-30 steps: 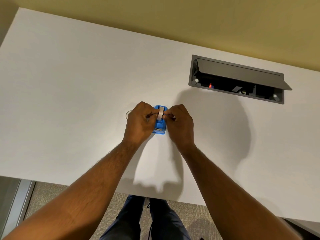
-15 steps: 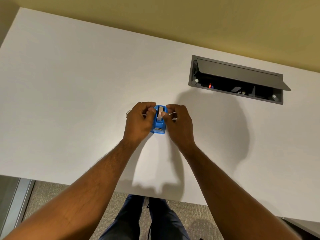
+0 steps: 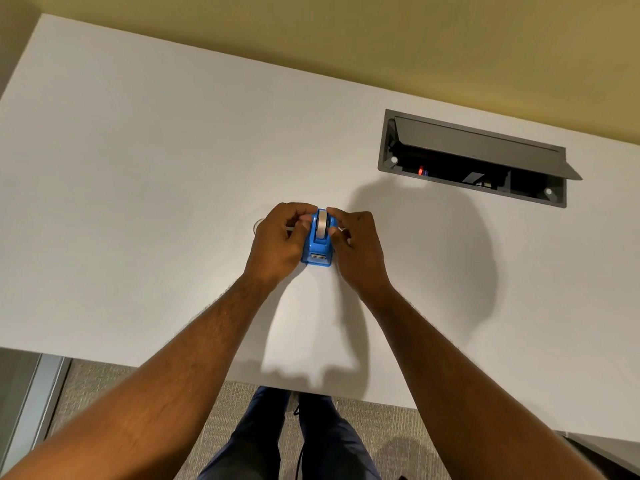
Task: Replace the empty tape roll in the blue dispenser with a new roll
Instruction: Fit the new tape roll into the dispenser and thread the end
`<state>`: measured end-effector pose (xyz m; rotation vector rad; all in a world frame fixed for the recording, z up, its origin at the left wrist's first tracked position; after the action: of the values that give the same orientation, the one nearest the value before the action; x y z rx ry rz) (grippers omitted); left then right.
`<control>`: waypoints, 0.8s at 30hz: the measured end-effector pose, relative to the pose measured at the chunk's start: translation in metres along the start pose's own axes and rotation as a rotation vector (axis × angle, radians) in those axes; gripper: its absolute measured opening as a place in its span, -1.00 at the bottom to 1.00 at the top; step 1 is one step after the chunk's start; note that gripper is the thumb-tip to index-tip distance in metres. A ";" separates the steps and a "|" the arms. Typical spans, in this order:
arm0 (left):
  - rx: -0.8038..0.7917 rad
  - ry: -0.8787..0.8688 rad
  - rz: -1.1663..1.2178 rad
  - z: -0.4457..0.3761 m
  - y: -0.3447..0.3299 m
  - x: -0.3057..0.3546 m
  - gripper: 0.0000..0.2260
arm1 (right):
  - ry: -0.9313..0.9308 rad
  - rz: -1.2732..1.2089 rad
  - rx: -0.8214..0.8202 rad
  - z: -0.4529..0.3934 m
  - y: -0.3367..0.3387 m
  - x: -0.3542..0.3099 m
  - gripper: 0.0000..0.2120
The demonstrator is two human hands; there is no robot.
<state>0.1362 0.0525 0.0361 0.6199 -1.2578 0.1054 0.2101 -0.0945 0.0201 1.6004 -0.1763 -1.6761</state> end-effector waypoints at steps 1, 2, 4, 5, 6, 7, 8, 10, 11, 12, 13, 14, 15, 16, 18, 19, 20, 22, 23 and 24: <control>-0.008 -0.019 -0.009 0.001 -0.001 0.001 -0.82 | 0.008 0.011 -0.013 -0.001 0.000 0.000 -0.69; -0.015 -0.040 -0.021 0.002 -0.002 0.002 -0.82 | 0.019 0.017 -0.021 -0.001 0.001 -0.001 -0.69; -0.026 -0.077 -0.043 0.003 -0.003 0.004 -0.80 | 0.033 0.021 -0.022 -0.001 0.002 -0.003 -0.68; -0.034 -0.094 -0.059 0.003 -0.003 0.004 -0.78 | 0.036 0.017 -0.016 -0.001 0.004 -0.005 -0.68; -0.043 -0.106 -0.080 0.003 -0.004 0.004 -0.76 | 0.041 0.006 -0.008 0.000 0.005 -0.007 -0.69; -0.050 -0.113 -0.104 0.003 -0.004 0.004 -0.75 | 0.048 -0.012 0.000 0.002 0.006 -0.008 -0.70; -0.056 -0.116 -0.125 0.002 -0.005 0.003 -0.74 | 0.057 -0.030 0.006 0.003 0.006 -0.009 -0.72; -0.064 -0.120 -0.138 0.001 -0.005 0.002 -0.72 | 0.064 -0.042 0.006 0.004 0.006 -0.007 -0.77; -0.066 -0.123 -0.138 0.000 -0.005 0.002 -0.71 | 0.062 -0.029 0.005 0.004 0.006 -0.007 -0.77; -0.066 -0.125 -0.138 0.000 -0.006 0.002 -0.71 | 0.063 -0.012 0.005 0.003 0.007 -0.008 -0.76; -0.064 -0.128 -0.139 0.000 -0.006 0.002 -0.71 | 0.065 0.004 0.002 0.002 0.007 -0.008 -0.75; -0.059 -0.133 -0.138 0.000 -0.005 0.002 -0.71 | 0.068 0.019 -0.003 0.001 0.006 -0.009 -0.73; -0.053 -0.141 -0.136 0.000 -0.005 0.002 -0.72 | 0.067 0.033 -0.012 0.000 0.005 -0.008 -0.70; -0.047 -0.150 -0.132 0.000 -0.005 0.002 -0.73 | 0.063 0.045 -0.023 -0.001 0.004 -0.006 -0.68; -0.035 -0.153 -0.108 0.000 -0.005 0.002 -0.75 | 0.056 0.064 -0.042 -0.001 0.002 -0.003 -0.64; -0.031 -0.148 -0.093 0.000 -0.005 0.001 -0.76 | 0.058 0.074 -0.049 -0.002 0.001 -0.001 -0.62; -0.030 -0.143 -0.082 -0.001 -0.005 0.001 -0.77 | 0.061 0.083 -0.057 -0.002 0.000 -0.001 -0.62; -0.035 -0.138 -0.079 -0.002 -0.007 -0.001 -0.77 | 0.060 0.088 -0.065 -0.002 -0.001 0.000 -0.61; -0.039 -0.142 -0.084 -0.004 -0.008 -0.001 -0.77 | 0.060 0.083 -0.061 -0.002 -0.001 0.000 -0.61; -0.042 -0.146 -0.092 -0.005 -0.008 -0.002 -0.78 | 0.061 0.073 -0.051 -0.001 -0.001 0.000 -0.61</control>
<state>0.1429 0.0485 0.0306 0.6569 -1.3660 -0.0437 0.2111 -0.0935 0.0196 1.5860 -0.1575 -1.5625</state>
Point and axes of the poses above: each hand's wrist, its own z-axis away from the middle knuckle, its own y-axis out of the back of the hand, x = y × z, the point moved 7 cm from there along -z, towards the middle knuckle
